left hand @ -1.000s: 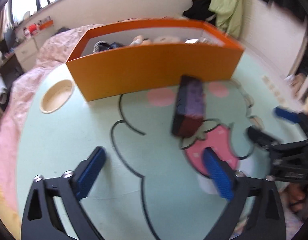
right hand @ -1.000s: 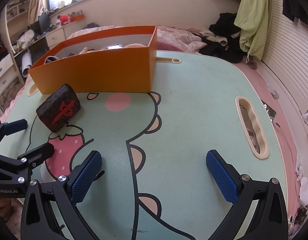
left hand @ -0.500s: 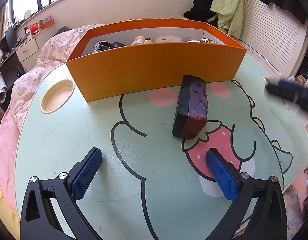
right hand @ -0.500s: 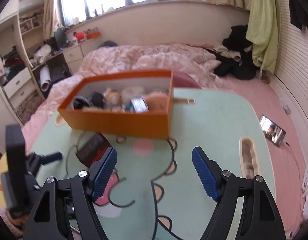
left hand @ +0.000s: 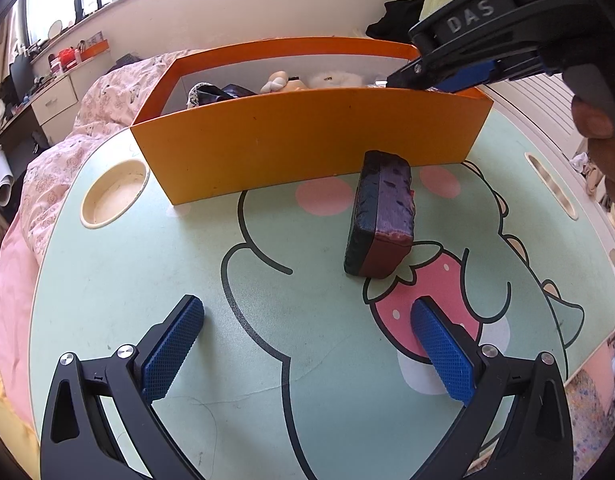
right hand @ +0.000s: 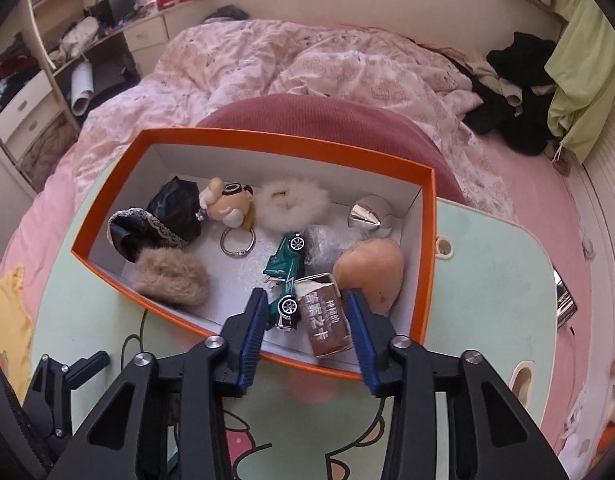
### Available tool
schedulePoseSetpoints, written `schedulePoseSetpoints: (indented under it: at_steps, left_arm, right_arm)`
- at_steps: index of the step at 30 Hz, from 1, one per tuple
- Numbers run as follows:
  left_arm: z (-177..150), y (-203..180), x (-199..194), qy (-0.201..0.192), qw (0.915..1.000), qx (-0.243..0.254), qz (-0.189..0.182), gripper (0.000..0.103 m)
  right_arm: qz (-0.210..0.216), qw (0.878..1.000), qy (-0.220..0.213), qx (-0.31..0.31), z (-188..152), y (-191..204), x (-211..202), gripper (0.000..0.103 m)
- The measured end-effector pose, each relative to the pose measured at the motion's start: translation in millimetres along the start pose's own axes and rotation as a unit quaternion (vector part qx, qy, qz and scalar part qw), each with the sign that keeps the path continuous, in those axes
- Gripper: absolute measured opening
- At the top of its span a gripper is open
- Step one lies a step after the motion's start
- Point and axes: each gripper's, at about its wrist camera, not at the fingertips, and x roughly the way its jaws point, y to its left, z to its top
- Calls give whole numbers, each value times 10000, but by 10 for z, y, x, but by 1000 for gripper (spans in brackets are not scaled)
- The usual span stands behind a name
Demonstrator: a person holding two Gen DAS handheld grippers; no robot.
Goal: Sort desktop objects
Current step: 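Reach into the box and grasp the brown card box with the right tool, then place the brown card box on the desk and open the right tool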
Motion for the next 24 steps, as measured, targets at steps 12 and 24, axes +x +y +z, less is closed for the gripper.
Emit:
schedulePoseSetpoints:
  at_steps: [12, 24]
  left_arm:
    - [7, 0, 7, 1, 10000, 18, -17, 103]
    - [6, 14, 13, 4, 10000, 50, -42, 103]
  right_arm:
    - [1336, 9776, -1371, 877, -302, -352, -784, 18]
    - [2245, 9651, -245, 1324, -996, -438, -222, 22]
